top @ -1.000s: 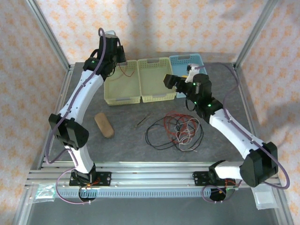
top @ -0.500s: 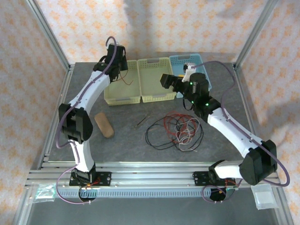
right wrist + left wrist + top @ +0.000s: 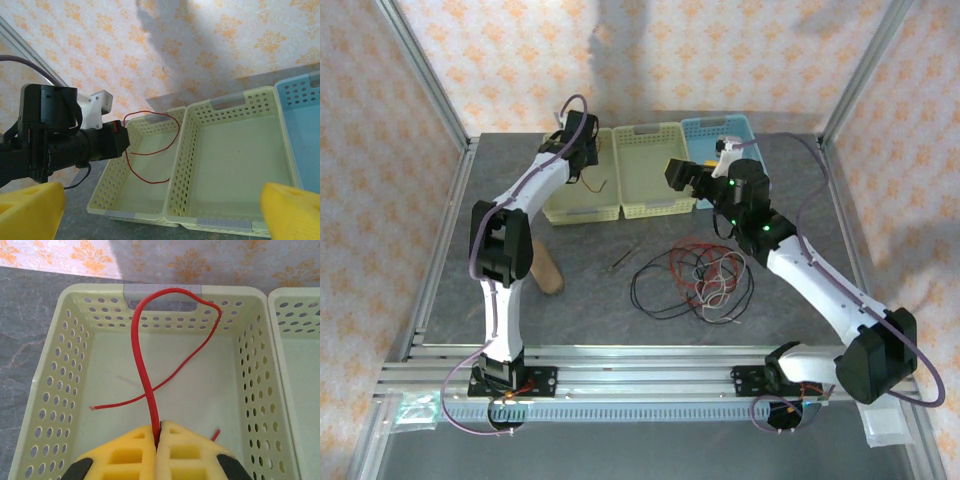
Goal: Untangle the cables
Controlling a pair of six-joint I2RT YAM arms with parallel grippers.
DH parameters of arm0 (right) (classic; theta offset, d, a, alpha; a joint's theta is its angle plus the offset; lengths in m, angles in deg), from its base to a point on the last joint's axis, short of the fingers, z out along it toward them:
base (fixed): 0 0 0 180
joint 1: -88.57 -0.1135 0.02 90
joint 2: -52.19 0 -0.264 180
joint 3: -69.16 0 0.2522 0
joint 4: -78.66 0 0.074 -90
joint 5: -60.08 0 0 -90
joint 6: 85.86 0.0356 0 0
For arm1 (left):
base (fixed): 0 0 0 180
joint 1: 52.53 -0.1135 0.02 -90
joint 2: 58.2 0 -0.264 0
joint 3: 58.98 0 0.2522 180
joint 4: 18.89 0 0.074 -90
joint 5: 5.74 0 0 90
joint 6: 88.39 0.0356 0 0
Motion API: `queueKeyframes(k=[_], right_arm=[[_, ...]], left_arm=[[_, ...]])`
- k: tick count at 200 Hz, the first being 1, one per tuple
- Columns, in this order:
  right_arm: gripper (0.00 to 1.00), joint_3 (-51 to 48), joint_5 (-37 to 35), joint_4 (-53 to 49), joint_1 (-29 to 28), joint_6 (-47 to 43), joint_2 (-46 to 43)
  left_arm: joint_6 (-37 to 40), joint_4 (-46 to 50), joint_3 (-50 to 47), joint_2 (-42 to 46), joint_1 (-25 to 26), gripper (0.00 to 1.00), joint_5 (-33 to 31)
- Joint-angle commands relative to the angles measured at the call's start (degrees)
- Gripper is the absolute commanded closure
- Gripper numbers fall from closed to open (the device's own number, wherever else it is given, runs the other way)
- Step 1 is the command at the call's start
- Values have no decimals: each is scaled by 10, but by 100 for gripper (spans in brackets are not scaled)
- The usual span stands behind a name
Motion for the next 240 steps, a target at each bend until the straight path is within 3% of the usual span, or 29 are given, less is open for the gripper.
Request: queueKeyframes(k=[1,56,84,107,138,166,202,240], right_arm=[[0,-1,-8,-5,-3,0,-13],[0,0,-13,-15,-5,7,-10],[0,-12,-11,-10,-6,9,-20],[0,-30,-26,-9,-6,7,-29],[0,-27,-36,-24,-7,5,-26],[0,-30,-87,-40,-6,10,-32],[1,-19,-118,-97,-6,-10,-26],[7,61,-102,-340,-6,-25,26]], left_arm=[[-23,1,6,-18,-9,100,1],[-65,31,-25,-17,-14,100,33],[-68,13,-61,25,-14,73,46],[-63,18,-57,55,-14,63,28],[-68,43,-30,80,-14,33,7],[-72,51,-44,109,-14,13,-11],[-59,42,-85,173,-3,10,23],[-68,-31,-210,277,79,8,49]])
